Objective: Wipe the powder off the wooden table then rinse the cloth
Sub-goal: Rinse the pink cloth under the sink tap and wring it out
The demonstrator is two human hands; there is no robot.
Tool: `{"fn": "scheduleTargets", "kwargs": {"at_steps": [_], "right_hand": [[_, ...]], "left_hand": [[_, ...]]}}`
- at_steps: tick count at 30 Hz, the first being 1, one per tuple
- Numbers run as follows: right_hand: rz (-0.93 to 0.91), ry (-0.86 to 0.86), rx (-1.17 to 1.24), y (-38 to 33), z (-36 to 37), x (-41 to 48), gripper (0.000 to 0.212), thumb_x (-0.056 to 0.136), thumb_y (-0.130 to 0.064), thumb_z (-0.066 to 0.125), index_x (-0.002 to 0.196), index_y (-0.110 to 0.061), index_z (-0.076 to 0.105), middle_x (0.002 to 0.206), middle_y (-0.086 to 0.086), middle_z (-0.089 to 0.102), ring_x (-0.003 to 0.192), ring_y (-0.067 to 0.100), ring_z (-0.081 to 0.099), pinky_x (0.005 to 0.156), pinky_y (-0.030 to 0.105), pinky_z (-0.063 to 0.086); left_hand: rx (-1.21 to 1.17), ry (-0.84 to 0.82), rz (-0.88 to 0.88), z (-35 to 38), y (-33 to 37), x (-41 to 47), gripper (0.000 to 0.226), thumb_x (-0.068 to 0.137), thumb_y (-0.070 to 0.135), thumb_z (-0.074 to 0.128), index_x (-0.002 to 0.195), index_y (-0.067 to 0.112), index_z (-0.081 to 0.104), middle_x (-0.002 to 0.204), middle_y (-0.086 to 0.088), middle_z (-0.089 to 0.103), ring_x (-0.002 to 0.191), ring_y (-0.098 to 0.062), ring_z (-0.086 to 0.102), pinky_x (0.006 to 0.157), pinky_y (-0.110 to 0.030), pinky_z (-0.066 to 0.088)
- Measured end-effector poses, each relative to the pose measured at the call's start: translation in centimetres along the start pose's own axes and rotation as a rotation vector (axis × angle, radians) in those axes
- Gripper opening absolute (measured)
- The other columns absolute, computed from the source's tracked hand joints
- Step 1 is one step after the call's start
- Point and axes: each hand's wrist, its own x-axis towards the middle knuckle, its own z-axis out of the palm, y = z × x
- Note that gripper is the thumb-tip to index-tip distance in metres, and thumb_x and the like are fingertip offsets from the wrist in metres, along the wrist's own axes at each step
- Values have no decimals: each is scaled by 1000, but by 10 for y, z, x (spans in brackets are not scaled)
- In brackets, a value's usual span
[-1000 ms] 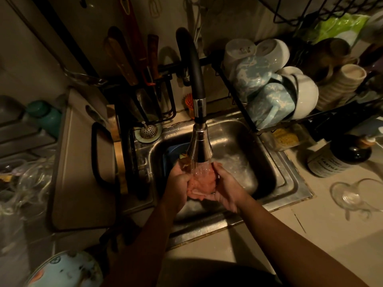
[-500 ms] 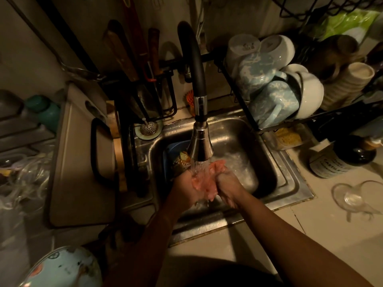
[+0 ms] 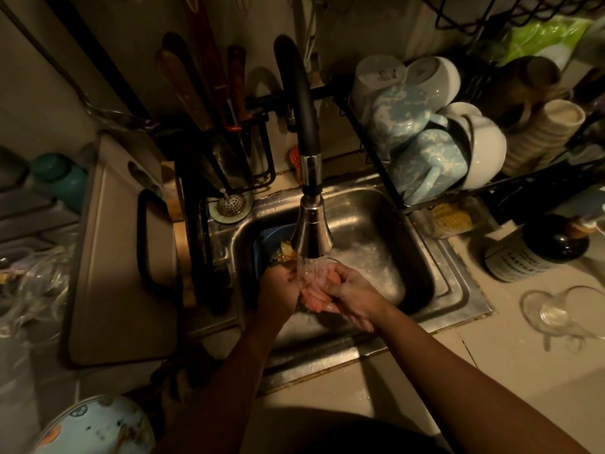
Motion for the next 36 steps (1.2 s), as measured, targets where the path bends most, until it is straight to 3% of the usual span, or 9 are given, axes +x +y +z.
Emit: {"fn": "scheduleTargets", "kwargs": {"at_steps": [4,10,15,19,23,26,31,34,36], "right_hand": [[-131,114,-263,5,-3,7,32,79,22,60,98,-3,67,94,23,72,85,35,69,78,54,59],[-299,179,-349,0,0,4,34,66,15,62,66,-18,55,59,-8,60,57,9,56,50,24,45],[-207,130,-54,-5,5,-8,13,85,-10,65,91,-19,72,93,16,71,79,29,64,68,39,55],[185,-61,337,3,-9,-9,70,103,-63,22,132,-13,61,129,22,66,108,38,67,92,53,55],[238,-62,338,0,-8,-9,41,110,-38,30,134,-16,55,131,25,64,101,32,68,85,46,58],[177,-34,203,0,-8,-7,30,108,-9,33,125,-15,58,106,14,76,88,22,71,79,38,61],[36,35,-9,8,-10,-6,24,97,3,56,119,-5,59,98,16,71,75,20,67,62,28,56],[-119,79,-125,14,-5,-7,13,86,-3,71,96,-9,65,89,16,70,77,30,62,70,44,54],[-213,133,-214,18,-2,-5,18,85,4,69,83,-14,64,79,9,71,72,23,64,62,35,52]], "left_hand": [[3,20,-17,8,-5,3,12,84,-2,62,88,0,73,86,-13,74,86,-29,72,84,-47,58],[-77,127,-182,18,4,11,21,82,-9,60,99,0,69,94,-12,73,92,-26,70,90,-47,56],[-153,143,-172,18,12,12,18,83,-8,66,89,8,70,85,-2,71,92,-26,70,86,-40,56],[-121,89,-102,15,10,15,18,80,-9,70,91,5,70,86,-5,73,88,-24,71,86,-45,57],[-98,-148,11,11,3,3,29,79,-2,76,107,3,71,104,-11,74,101,-25,71,96,-47,54],[174,-302,145,10,-7,-6,35,79,4,76,114,3,69,106,-4,74,101,-17,70,96,-28,53],[247,-129,197,5,-2,-17,14,91,7,65,101,2,73,94,-6,74,85,-8,67,74,-1,43],[210,-45,169,8,-3,-14,13,90,0,61,92,0,73,83,-2,73,75,-9,67,68,-4,45],[150,-7,85,11,-2,-13,13,88,-2,60,88,-1,74,78,-2,73,74,-9,70,68,-14,52]]}}
